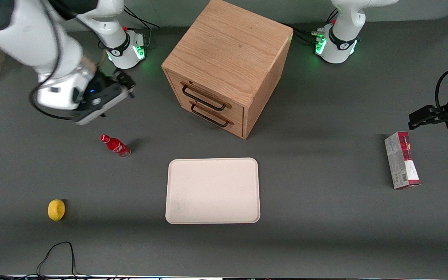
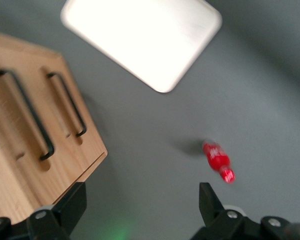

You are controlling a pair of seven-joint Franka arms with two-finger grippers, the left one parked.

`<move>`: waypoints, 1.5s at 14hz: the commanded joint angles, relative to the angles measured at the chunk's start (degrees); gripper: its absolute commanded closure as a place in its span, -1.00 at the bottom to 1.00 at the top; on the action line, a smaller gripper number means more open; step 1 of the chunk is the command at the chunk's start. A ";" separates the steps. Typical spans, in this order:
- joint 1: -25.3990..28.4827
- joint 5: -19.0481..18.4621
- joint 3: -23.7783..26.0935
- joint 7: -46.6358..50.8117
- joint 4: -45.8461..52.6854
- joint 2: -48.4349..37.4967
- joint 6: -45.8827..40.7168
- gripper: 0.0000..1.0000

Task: Open upper drawer
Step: 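Move the right gripper to the upper drawer's black handle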

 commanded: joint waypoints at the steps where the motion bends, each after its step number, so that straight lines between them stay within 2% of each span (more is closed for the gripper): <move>1: -0.29 -1.50 5.99 -5.49 3.87 3.57 -1.70 -1.00; 4: -0.29 -0.28 9.87 -5.76 3.34 5.14 -2.14 -1.00; 7: -0.29 6.12 10.14 -5.84 3.17 10.32 -3.19 -1.00; 9: -0.12 7.72 10.23 -5.24 3.17 13.75 -3.02 -1.00; 13: 1.20 7.38 10.23 -5.23 1.68 17.28 0.05 -1.00; 21: 2.52 6.67 10.23 -5.06 -7.81 16.05 11.21 -1.00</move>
